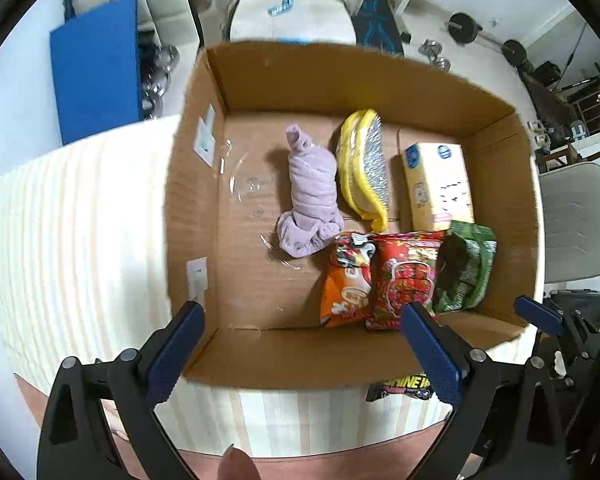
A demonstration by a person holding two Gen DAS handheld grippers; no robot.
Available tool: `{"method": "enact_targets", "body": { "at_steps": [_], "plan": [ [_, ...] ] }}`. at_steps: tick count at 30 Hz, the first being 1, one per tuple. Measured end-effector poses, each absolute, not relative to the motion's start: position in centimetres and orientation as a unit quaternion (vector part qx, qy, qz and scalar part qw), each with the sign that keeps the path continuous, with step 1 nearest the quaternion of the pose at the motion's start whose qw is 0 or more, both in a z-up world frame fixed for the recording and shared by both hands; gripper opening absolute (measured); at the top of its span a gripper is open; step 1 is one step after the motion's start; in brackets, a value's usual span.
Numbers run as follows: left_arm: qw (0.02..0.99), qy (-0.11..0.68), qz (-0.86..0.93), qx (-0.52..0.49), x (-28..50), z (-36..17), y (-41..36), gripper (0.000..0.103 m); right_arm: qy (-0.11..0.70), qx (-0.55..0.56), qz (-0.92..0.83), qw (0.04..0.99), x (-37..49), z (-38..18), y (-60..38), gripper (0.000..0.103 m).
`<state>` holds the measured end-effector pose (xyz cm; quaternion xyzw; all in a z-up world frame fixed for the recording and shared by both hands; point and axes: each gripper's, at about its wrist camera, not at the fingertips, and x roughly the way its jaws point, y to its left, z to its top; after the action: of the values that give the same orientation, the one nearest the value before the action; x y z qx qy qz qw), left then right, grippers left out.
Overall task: Organize soft objects
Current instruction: 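Reach the left tool to the black shoe wipe pack while the right tool reaches the blue wipes pack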
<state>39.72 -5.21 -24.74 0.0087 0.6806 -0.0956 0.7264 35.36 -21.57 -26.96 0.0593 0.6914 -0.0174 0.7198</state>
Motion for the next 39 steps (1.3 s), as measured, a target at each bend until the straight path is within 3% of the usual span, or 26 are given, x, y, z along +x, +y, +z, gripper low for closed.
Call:
{"method": "enact_targets", "body": {
  "at_steps": [7, 13, 18, 24, 35, 39],
  "plan": [
    [0.768, 0.632, -0.097, -0.007, 36.1, -19.6, -5.6, 0.1, 0.638, 0.11, -0.021, 0.762, 31.5, -22.3, -23.1, 0.103],
    [0.784, 0.614, -0.083, -0.031, 29.4, -18.2, -6.9, 0.1, 0.606, 0.187, -0.063, 0.771, 22.5, -20.8, -30.4, 0.103],
    [0.7, 0.697, -0.101, -0.115, 25.7, -24.9, -9.2, 0.1, 0.63, 0.253, -0.102, 0.727, 15.4, -24.6, -37.1, 0.103],
    [0.646, 0.752, -0.056, -0.12, 24.5, -32.3, -13.3, 0.1, 0.698, 0.216, -0.1, 0.676, 10.9, -31.5, -40.5, 0.103],
    [0.64, 0.758, 0.049, -0.112, 26.7, -38.1, -17.9, 0.1, 0.709, 0.186, -0.082, 0.675, 9.0, -35.9, -40.5, 0.103],
    [0.654, 0.75, 0.068, -0.063, 27.2, -39.1, -19.1, 0.1, 0.718, 0.155, -0.059, 0.676, 9.0, -36.2, -39.3, 0.103]
  ]
}}
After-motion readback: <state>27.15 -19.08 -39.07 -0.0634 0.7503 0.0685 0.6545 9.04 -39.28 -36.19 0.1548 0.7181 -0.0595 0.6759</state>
